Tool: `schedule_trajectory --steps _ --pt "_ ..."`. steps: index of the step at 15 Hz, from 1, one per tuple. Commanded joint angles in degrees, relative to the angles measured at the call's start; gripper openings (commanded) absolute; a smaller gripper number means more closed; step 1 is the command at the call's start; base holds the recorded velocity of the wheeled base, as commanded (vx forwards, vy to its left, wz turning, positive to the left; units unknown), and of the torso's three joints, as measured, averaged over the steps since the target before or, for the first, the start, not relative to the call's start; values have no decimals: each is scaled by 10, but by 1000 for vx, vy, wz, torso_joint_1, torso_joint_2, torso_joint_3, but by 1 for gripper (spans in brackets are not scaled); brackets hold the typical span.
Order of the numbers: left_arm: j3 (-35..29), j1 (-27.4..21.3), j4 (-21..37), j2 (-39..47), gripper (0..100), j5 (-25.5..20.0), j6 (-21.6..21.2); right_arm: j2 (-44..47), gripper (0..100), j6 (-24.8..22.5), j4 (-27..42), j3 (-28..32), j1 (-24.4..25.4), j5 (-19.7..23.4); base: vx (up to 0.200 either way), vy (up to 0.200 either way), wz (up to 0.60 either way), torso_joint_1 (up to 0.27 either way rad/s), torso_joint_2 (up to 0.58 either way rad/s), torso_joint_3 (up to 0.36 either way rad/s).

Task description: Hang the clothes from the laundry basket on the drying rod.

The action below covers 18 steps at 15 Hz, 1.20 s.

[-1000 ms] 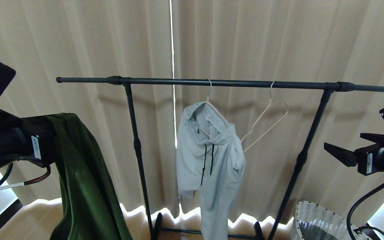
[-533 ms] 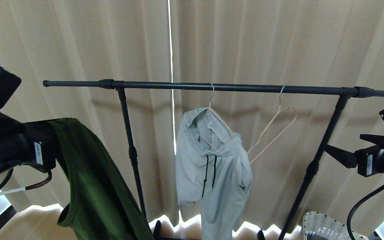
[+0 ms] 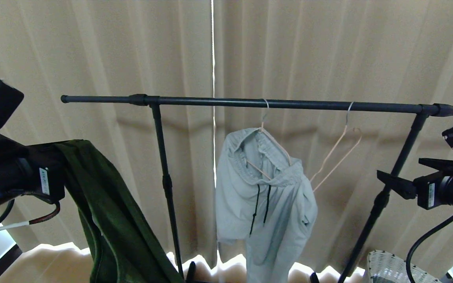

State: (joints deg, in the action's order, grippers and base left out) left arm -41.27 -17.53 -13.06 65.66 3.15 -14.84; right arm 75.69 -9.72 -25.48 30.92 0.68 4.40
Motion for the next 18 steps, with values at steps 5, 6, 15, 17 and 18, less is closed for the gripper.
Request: schedule_trajectory --steps 5,6,15,17,18 --pt "24 0 0 -17 0 -1 0 5 100 0 6 4 31 0 0 40 0 0 0 0" --pt "39 0 -2 -29 0 -1 2 22 100 0 4 12 48 -11 0 0 0 0 0 0" --pt "64 27 -6 -40 0 -35 4 171 100 58 -1 117 108 -155 0 0 0 0 0 0" --pt "61 27 -6 -39 0 -35 4 185 100 58 4 127 114 -167 0 0 0 0 0 0" --pt "58 27 -6 -39 0 -35 2 194 100 58 1 127 114 -171 0 0 0 0 0 0"
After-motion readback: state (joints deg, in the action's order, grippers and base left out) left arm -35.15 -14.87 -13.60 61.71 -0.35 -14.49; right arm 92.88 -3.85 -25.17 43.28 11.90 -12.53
